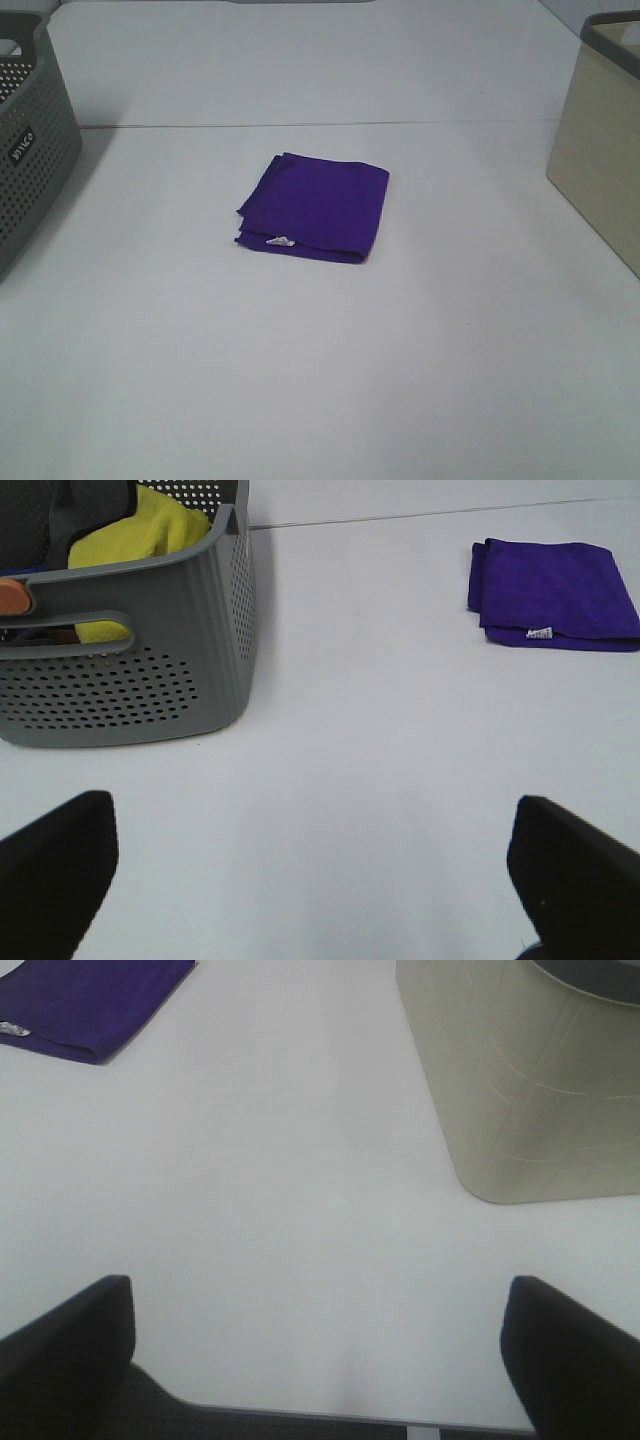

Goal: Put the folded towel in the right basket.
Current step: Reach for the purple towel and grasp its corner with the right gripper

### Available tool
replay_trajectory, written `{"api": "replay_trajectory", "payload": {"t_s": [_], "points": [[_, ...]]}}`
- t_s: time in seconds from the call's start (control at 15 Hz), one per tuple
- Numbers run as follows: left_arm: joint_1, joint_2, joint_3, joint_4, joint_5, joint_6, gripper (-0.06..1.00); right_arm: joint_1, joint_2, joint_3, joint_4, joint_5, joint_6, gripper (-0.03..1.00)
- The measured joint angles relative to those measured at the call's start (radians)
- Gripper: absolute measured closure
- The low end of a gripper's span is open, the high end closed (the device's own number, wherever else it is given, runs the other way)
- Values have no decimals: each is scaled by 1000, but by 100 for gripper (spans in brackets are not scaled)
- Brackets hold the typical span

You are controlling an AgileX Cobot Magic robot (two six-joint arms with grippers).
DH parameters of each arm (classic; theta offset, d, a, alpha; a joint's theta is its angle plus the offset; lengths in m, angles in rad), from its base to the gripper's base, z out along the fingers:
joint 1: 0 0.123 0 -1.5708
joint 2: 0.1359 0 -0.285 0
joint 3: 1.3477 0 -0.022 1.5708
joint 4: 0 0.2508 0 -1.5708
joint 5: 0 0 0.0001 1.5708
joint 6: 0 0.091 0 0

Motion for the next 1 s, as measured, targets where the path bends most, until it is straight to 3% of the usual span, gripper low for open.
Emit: {"api": "replay_trajectory", "payload": {"t_s": [1.0], "points": [[-1, 0, 0, 0, 0, 0, -5, 0, 0, 0, 0, 0, 0, 1]]}}
